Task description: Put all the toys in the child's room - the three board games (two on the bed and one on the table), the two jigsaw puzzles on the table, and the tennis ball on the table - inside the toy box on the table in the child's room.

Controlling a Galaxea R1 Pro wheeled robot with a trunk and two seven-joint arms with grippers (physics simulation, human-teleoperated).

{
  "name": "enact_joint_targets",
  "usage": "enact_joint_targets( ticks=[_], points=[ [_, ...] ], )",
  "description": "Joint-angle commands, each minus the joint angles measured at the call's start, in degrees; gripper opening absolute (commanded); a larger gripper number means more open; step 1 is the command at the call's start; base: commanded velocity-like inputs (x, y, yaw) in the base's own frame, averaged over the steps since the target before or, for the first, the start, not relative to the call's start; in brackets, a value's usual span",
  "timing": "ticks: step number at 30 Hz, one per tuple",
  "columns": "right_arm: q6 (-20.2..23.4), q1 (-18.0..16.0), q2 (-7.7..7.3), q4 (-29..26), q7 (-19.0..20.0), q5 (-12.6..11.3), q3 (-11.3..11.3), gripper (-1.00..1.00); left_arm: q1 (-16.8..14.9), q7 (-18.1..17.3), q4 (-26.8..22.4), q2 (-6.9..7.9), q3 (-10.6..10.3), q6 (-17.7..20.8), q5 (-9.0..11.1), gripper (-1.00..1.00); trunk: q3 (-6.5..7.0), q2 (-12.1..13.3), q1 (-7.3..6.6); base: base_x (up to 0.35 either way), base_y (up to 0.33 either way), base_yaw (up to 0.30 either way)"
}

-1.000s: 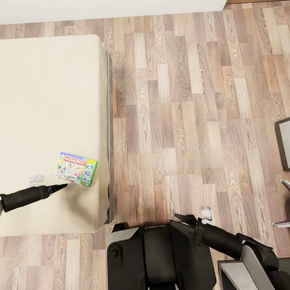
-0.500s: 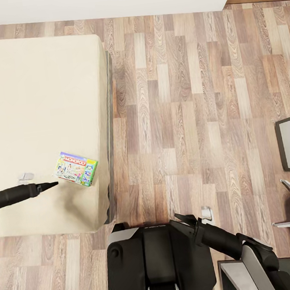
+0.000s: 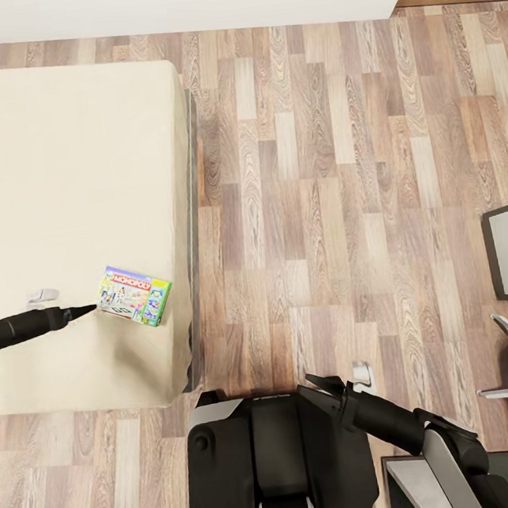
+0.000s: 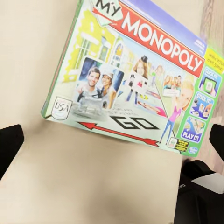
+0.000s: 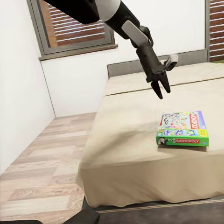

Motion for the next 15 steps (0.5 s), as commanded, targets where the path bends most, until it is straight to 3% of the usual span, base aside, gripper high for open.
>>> enact_joint_targets(
  ticks=[1,15],
  points=[
    [0.4,0.0,0.05,0.0,0.1,-0.3,-0.1,1.00,-0.4,0.9,0.0,-0.04,-0.1,0.5,0.3,1.00,-0.05,-0.1,0.03,0.000,0.000,0.000],
    [0.4,0.0,0.02,0.0,0.1,-0.3,-0.1,1.00,-3.4,8.7,0.1,-2.39,-0.4,2.1,-0.7,1.00,-0.05,-0.1,0.03,0.000,0.000,0.000]
  ],
)
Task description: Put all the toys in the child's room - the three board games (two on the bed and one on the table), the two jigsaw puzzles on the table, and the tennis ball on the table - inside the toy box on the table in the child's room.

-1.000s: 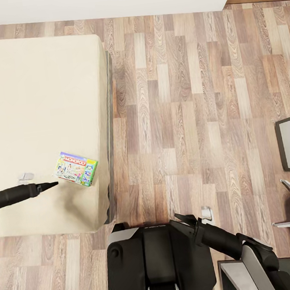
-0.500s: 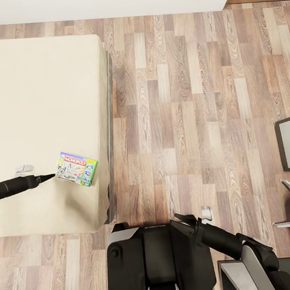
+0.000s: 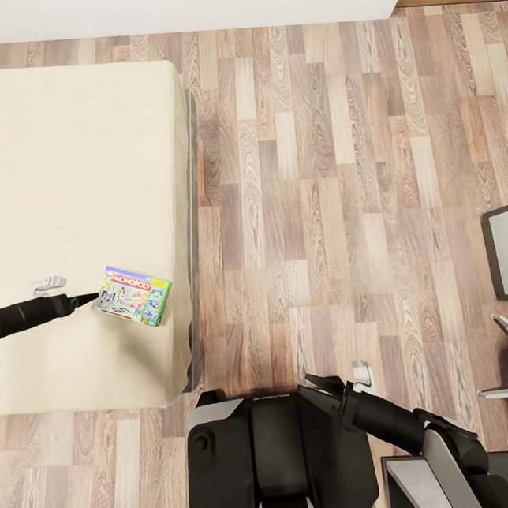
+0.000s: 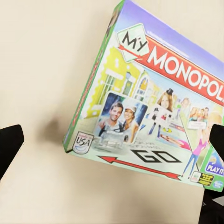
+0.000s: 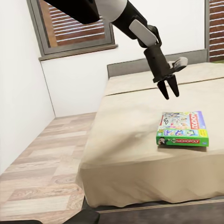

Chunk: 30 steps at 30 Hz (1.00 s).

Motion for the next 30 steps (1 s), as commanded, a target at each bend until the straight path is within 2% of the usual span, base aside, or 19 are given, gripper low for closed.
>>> enact_joint_targets(
  ticks=[1,6,10,17,30],
  points=[
    [0.4,0.0,0.04,0.0,0.1,-0.3,-0.1,1.00,-0.2,0.0,0.0,-0.09,0.0,0.4,0.2,1.00,-0.05,-0.1,0.03,0.000,0.000,0.000],
    [0.4,0.0,0.08,0.0,0.1,-0.3,-0.1,1.00,-0.9,0.3,0.0,-1.19,0.0,0.5,-0.6,1.00,-0.05,-0.1,0.03,0.000,0.000,0.000],
    [0.4,0.0,0.04,0.0,0.1,-0.3,-0.1,1.00,-1.3,0.4,0.0,-1.82,0.0,0.4,-2.5,1.00,-0.05,-0.1,0.03,0.000,0.000,0.000],
    [0.4,0.0,0.01,0.0,0.1,-0.2,-0.1,1.00,-2.5,0.4,0.4,-3.04,-0.1,0.2,-4.5,1.00,-0.05,-0.1,0.03,0.000,0.000,0.000],
    [0.4,0.0,0.01,0.0,0.1,-0.1,-0.1,1.00,-2.9,0.4,0.5,-3.53,-0.1,0.0,-5.2,1.00,-0.05,-0.1,0.03,0.000,0.000,0.000]
  ],
)
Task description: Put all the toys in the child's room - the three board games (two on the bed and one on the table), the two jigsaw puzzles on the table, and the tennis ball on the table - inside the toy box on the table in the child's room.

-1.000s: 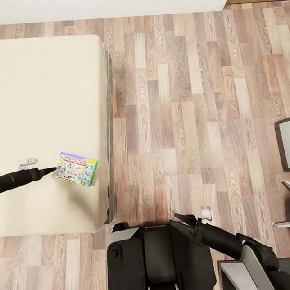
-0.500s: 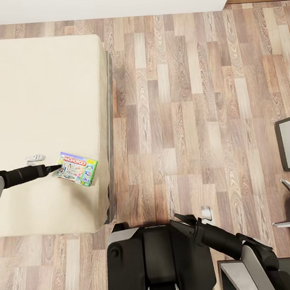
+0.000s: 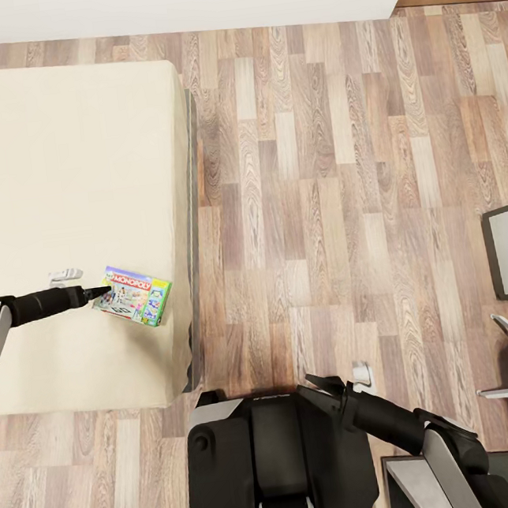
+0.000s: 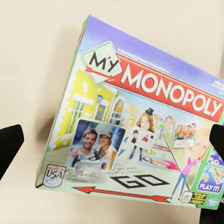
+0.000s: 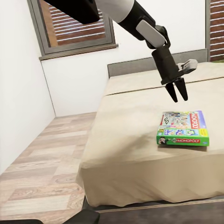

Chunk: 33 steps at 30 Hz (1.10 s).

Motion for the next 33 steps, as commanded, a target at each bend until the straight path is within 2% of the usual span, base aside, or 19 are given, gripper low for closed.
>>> enact_joint_targets(
  ticks=[1,12,21,33],
  points=[
    [0.4,0.0,0.03,0.0,0.1,-0.3,-0.1,1.00,0.0,-0.1,0.0,0.00,0.1,0.5,0.3,1.00,-0.05,-0.1,0.03,0.000,0.000,0.000],
    [0.4,0.0,0.03,0.0,0.1,-0.4,-0.1,1.00,-0.4,-0.1,0.0,-0.12,0.0,0.3,-0.1,1.00,-0.05,-0.1,0.03,0.000,0.000,0.000],
    [0.4,0.0,-0.04,-0.1,0.1,-0.4,-0.1,1.00,-0.8,-0.1,0.1,-0.23,0.0,-0.2,-3.6,1.00,-0.05,-0.1,0.03,0.000,0.000,0.000],
    [0.5,0.0,-0.06,-0.1,0.0,-0.4,-0.1,1.00,-0.8,-0.2,0.1,-0.78,0.0,-0.8,-4.5,1.00,-0.53,-0.1,0.03,0.000,0.000,0.000]
  ],
)
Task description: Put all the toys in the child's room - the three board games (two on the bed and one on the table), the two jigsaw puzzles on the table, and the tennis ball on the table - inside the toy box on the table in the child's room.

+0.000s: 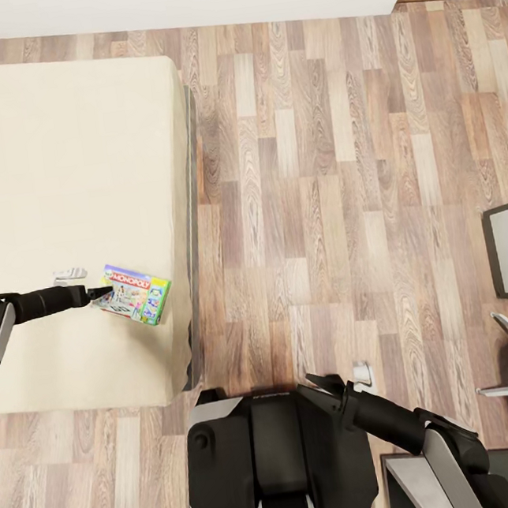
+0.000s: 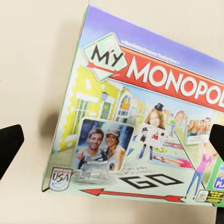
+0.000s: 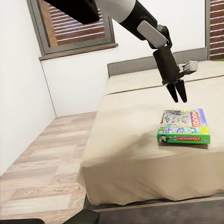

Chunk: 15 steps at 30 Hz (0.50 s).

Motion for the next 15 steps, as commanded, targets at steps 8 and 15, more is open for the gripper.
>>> enact_joint_targets(
  ticks=[8,15],
  points=[
    [0.4,0.0,0.02,0.0,0.1,-0.3,0.0,1.00,0.0,-0.4,0.0,-0.05,0.1,0.4,-0.2,1.00,-0.78,-0.1,0.03,0.000,0.000,0.000],
    [0.4,0.0,0.02,0.0,0.1,-0.3,0.0,1.00,0.0,-0.7,0.0,-0.05,0.1,0.4,-0.1,1.00,-1.33,-0.1,0.03,0.000,0.000,0.000]
  ],
)
